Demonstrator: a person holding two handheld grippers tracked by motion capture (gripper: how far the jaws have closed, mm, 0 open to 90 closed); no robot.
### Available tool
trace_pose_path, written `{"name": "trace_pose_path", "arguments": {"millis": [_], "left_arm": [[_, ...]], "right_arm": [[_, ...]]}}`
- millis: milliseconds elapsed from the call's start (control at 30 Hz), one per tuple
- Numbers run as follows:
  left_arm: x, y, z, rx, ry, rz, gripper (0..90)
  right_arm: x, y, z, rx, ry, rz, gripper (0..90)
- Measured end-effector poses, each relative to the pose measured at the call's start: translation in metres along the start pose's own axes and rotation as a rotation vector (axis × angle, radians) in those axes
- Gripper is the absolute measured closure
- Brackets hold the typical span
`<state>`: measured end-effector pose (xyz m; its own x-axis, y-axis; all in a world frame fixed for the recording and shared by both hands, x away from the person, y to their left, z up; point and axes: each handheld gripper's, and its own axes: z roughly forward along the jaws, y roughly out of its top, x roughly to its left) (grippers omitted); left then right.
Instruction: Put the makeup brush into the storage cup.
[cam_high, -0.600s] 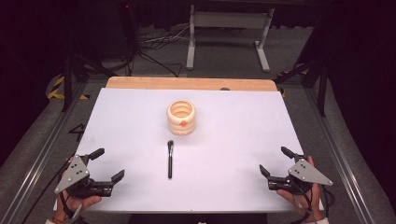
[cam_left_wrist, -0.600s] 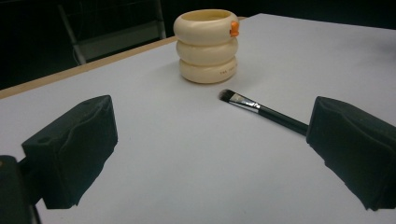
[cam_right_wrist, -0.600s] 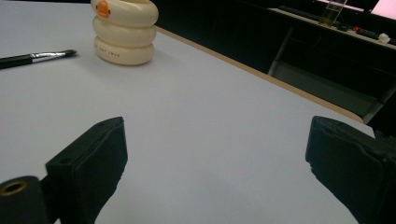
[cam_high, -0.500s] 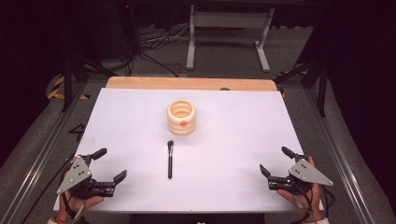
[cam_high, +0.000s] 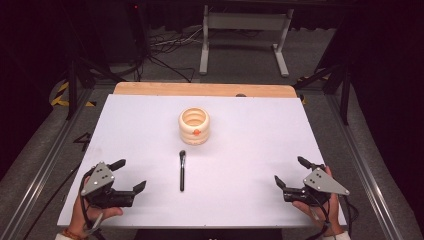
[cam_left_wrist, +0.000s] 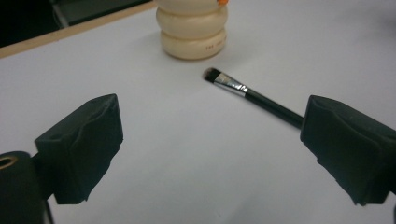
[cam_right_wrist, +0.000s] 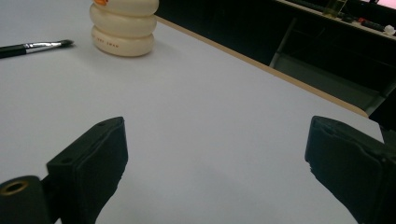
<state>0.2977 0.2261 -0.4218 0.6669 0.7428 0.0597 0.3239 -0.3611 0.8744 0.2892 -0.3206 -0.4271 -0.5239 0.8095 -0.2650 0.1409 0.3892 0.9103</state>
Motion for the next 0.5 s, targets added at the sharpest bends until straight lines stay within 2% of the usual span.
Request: {"name": "trace_pose_path", "arguments": {"millis": [33,100,133,167,200,267,400,500], "left_arm": [[0.0,0.0,0.0,0.0,0.0,0.0,9.2],[-0.004,0.008,0.01,0.064,-0.015,-0.007,8.4],[-0.007,0.012,0.015,0.085,-0.011,-0.005,9.5],[-0.008,0.015,0.018,0.088,-0.025,-0.006,9.0],[-0.011,0.021,0.024,0.116,-0.039,-0.014,9.0],[-0.015,0.031,0.035,0.17,-0.029,-0.017,9.1],[-0.019,0.052,0.058,0.272,-0.083,-0.08,9.5],[-0.02,0.066,0.074,0.343,-0.098,-0.124,13.8]], "right_arm": [[0.0,0.0,0.0,0.0,0.0,0.0,6.6],[0.001,-0.001,0.003,0.016,-0.001,-0.002,6.8],[0.001,-0.001,0.004,0.022,-0.005,-0.004,6.9],[0.001,-0.002,0.005,0.024,0.0,0.0,7.0],[0.001,-0.002,0.006,0.028,0.0,-0.003,6.9],[0.001,-0.002,0.007,0.035,0.006,-0.007,7.0],[0.0,-0.003,0.007,0.044,0.005,0.0,7.0],[0.0,-0.004,0.008,0.053,0.002,0.0,7.0]]}}
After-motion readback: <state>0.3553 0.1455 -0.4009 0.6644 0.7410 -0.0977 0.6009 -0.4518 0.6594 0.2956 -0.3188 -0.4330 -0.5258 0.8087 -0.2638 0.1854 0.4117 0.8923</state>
